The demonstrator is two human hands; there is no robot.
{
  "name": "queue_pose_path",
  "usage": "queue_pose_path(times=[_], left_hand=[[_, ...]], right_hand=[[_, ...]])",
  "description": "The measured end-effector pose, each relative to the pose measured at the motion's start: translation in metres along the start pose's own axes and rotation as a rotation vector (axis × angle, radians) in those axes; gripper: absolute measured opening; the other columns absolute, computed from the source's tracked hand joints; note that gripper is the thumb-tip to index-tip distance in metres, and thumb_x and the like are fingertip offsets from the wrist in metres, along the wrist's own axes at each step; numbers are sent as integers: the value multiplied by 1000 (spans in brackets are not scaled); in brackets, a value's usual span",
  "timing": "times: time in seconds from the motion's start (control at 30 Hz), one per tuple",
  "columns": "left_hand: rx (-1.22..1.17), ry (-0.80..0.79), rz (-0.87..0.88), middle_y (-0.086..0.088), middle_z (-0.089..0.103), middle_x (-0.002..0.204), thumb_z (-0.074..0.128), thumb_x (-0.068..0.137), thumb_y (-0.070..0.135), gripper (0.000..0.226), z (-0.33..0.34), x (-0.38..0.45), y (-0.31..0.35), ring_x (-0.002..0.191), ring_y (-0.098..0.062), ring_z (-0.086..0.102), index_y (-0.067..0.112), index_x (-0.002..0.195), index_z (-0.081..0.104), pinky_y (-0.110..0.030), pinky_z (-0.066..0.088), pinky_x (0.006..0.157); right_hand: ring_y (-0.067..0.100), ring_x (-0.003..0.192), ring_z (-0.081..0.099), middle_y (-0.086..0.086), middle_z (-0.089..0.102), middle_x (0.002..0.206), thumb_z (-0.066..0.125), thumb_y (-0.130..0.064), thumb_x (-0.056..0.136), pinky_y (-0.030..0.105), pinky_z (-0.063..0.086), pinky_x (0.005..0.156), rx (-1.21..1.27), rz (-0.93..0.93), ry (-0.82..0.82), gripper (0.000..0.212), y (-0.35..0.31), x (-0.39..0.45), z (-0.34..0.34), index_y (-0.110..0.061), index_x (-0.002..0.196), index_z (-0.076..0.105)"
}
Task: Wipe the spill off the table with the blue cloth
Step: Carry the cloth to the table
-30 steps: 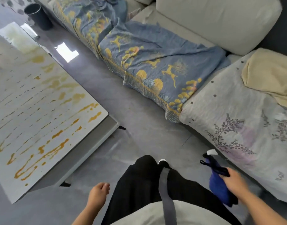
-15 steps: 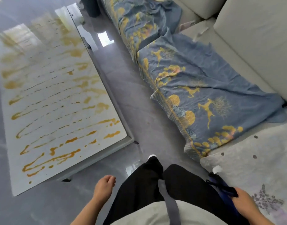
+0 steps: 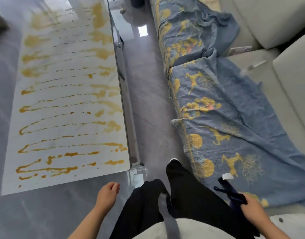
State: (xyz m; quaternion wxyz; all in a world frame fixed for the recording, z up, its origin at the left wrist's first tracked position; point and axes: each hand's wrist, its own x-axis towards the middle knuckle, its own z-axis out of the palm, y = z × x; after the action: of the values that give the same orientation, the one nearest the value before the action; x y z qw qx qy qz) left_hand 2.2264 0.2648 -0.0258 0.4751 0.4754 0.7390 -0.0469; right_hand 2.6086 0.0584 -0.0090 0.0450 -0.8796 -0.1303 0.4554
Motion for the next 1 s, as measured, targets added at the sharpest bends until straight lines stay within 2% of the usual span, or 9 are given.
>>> queue_pose_path(times=[0.13,0.3,0.43,0.53,0.6,0.67,0.77,0.9,1.0], left_hand=[[-79,14,-123,-11,66,93,43,96,18,21,11,-8,1,92,-26,61,12,88,61,-41,49,87],[-232,76,-254,-12,67,91,43,95,16,23,18,-7,-1,91,-27,61,8,85,63,-38,47,82],[-326,118,-310,-11,66,95,42,96,15,22,13,13,4,91,-23,60,7,94,63,-36,47,85],[-468,190,-336,-11,65,98,42,96,13,23,-4,37,6,92,-23,60,4,101,63,-38,46,87],[-557,252,-335,-10,64,101,42,96,13,24,-21,57,5,93,-22,59,5,104,63,-37,46,88],[-643,325,-349,-9,63,104,41,96,14,24,-40,77,4,94,-21,58,5,107,61,-37,45,89],[-714,408,-401,-13,63,107,40,97,12,27,-61,103,-4,95,-21,58,1,110,60,-38,44,89],[-776,524,-467,-18,63,114,40,97,12,28,-75,133,-26,96,-21,58,0,111,60,-38,44,89],[-808,607,-524,-21,62,117,38,97,11,29,-70,153,-39,98,-22,57,-3,113,59,-40,43,92]], right_hand=[[26,75,53,21,67,94,42,8,87,35,36,63,-107,-170,-22,32,-81,52,-37,-18,87,61],[19,62,49,4,59,78,42,2,90,29,34,53,-276,-316,-64,33,-180,92,-51,-16,110,62],[30,74,59,8,65,83,40,3,91,33,35,55,-383,-397,-159,36,-254,103,-41,-21,106,62],[19,74,56,7,66,94,41,4,90,29,38,57,-447,-450,-195,39,-306,104,-27,-23,107,62],[19,79,53,8,66,100,44,5,88,23,38,60,-486,-496,-203,39,-340,107,-15,-21,110,63],[21,85,56,8,66,102,44,6,87,25,39,62,-534,-533,-257,41,-375,108,-2,-20,113,62],[19,83,58,7,67,100,44,8,86,24,41,60,-581,-595,-296,45,-421,107,15,-23,112,62],[21,87,60,1,67,94,46,5,87,32,44,66,-679,-656,-395,43,-477,112,41,-30,108,60],[19,92,61,0,70,93,52,5,86,28,44,71,-707,-749,-437,41,-512,121,65,-32,101,61]])
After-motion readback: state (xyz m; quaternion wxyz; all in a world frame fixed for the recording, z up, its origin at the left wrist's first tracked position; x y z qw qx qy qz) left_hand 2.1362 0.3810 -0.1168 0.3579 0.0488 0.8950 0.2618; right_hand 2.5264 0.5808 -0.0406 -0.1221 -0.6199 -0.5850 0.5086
